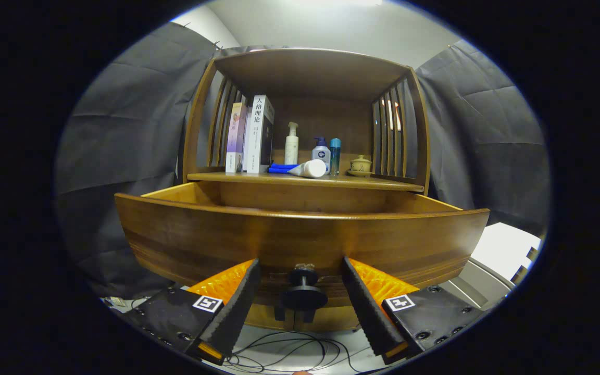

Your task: Pull open the drawer, take out the items inside it, and place them on the countertop above the cabinet.

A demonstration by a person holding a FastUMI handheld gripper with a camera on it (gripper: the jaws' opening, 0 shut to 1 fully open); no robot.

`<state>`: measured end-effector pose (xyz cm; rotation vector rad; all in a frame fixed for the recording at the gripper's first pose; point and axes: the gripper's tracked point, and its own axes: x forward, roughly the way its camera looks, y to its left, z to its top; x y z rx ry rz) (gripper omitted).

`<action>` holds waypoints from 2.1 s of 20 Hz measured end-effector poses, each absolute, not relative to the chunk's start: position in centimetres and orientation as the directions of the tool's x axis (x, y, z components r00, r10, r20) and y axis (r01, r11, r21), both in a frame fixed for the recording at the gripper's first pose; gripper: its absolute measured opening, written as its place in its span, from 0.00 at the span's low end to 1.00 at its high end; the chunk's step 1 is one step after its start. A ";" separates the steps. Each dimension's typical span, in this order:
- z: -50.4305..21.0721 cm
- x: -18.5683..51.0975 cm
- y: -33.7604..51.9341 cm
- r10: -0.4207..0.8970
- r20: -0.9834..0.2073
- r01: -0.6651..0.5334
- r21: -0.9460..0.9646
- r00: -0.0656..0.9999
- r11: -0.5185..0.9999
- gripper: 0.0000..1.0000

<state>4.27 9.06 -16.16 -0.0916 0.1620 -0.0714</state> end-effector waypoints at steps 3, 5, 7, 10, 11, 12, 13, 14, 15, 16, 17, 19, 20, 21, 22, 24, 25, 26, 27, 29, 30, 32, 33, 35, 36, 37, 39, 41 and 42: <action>-15.9 5.2 8.9 -0.078 -0.149 0.064 -0.097 0.986 0.993 0.98; -15.9 5.9 9.1 -0.079 -0.152 0.066 -0.083 0.985 0.994 0.98; -15.5 6.9 8.9 -0.080 -0.155 0.068 -0.077 0.985 0.995 0.98; -15.3 8.7 8.8 -0.080 -0.154 0.070 -0.072 0.985 0.995 0.98; -15.0 9.1 8.9 -0.081 -0.149 0.072 -0.068 0.986 0.995 0.98; -15.2 9.6 8.9 -0.083 -0.148 0.074 -0.068 0.985 0.995 0.98; -15.1 10.2 8.9 -0.089 -0.148 0.080 -0.068 0.985 0.994 0.98; -15.1 10.5 9.0 -0.096 -0.144 0.086 -0.072 0.985 0.994 0.98; -15.1 11.0 9.0 -0.100 -0.148 0.090 -0.072 0.984 0.993 0.98; -15.2 10.9 9.0 -0.102 -0.144 0.093 -0.071 0.984 0.993 0.98; -15.2 11.2 9.0 -0.104 -0.147 0.095 -0.069 0.984 0.993 0.98; -15.1 12.8 9.2 -0.106 -0.148 0.098 -0.064 0.983 0.993 0.98; -15.2 13.6 9.0 -0.108 -0.146 0.099 -0.064 0.983 0.993 0.98; -15.2 14.0 9.0 -0.108 -0.149 0.099 -0.066 0.983 0.993 0.98; -15.1 14.4 9.0 -0.107 -0.146 0.099 -0.066 0.984 0.993 0.98; -15.1 15.3 8.8 -0.105 -0.143 0.096 -0.066 0.984 0.993 0.98; -15.1 15.8 8.7 -0.104 -0.143 0.095 -0.068 0.984 0.993 0.98; -15.2 16.3 8.7 -0.103 -0.144 0.094 -0.068 0.984 0.993 0.98; -15.2 16.9 8.7 -0.102 -0.145 0.094 -0.065 0.984 0.994 0.98; -15.2 18.1 8.6 -0.102 -0.148 0.092 -0.069 0.984 0.993 0.98; -15.2 18.6 8.5 -0.103 -0.150 0.093 -0.070 0.983 0.993 0.98; -15.2 19.6 8.5 -0.104 -0.154 0.095 -0.067 0.983 0.993 0.98; -15.2 20.0 8.5 -0.105 -0.156 0.096 -0.067 0.982 0.993 0.98; -15.4 21.0 8.5 -0.102 -0.161 0.092 -0.065 0.982 0.994 0.98; -15.7 21.5 8.6 -0.100 -0.170 0.090 -0.063 0.980 0.994 0.98; -15.7 21.5 8.8 -0.100 -0.161 0.091 -0.057 0.982 0.994 0.98; -16.1 21.4 9.1 -0.099 -0.157 0.087 -0.080 0.983 0.993 0.98; -16.1 21.4 9.2 -0.096 -0.153 0.082 -0.097 0.984 0.992 0.98; -16.0 21.2 9.5 -0.079 -0.157 0.068 -0.075 0.984 0.995 0.98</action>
